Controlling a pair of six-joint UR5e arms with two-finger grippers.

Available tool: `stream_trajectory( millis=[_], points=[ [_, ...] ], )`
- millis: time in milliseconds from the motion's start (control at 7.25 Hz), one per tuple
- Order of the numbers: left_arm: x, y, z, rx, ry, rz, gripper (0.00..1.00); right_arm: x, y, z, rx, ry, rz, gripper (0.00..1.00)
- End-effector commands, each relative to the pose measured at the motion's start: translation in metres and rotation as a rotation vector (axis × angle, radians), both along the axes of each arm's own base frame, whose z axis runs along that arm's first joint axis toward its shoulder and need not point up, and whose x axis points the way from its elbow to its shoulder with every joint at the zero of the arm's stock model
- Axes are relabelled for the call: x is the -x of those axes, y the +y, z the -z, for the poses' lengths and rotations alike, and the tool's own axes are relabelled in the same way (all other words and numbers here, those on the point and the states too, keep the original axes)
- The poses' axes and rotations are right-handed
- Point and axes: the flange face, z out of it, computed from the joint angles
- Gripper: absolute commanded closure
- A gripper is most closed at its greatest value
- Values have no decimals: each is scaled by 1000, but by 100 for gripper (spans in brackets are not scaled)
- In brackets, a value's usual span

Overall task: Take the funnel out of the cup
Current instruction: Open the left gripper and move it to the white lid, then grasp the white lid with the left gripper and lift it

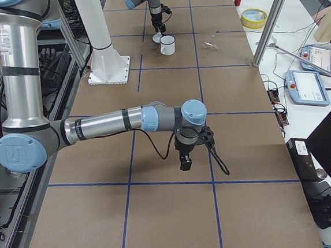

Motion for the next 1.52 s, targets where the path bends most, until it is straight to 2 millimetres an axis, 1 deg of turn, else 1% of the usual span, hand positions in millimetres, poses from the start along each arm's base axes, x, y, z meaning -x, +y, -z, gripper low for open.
stream_trajectory(
  millis=[0,138,276,414,552,690,828,966,1103,1241,1379],
  points=[
    [-1,2,0,0,-1,-2,69,0,0,0,0,0,0,0],
    [-1,2,2,-2,3,-2,100,0,0,0,-1,0,1,0],
    [2,2,8,-6,13,0,100,0,0,0,-1,0,1,0],
    [14,2,23,-10,17,8,100,0,0,0,-1,0,1,0],
    [37,7,52,-10,5,14,100,0,0,0,-1,0,1,0],
    [67,13,83,-3,-10,33,100,0,0,0,-1,0,1,0],
    [77,16,109,-3,-4,38,100,0,0,0,0,0,0,0],
    [58,7,137,3,-21,33,100,0,0,0,0,0,0,0],
    [49,0,171,-3,-47,13,100,0,0,0,0,0,0,0],
    [40,-3,189,-3,-60,-3,100,0,0,0,-1,0,1,0],
    [18,-13,190,7,-75,-11,100,0,0,0,-1,0,1,0]
  ],
)
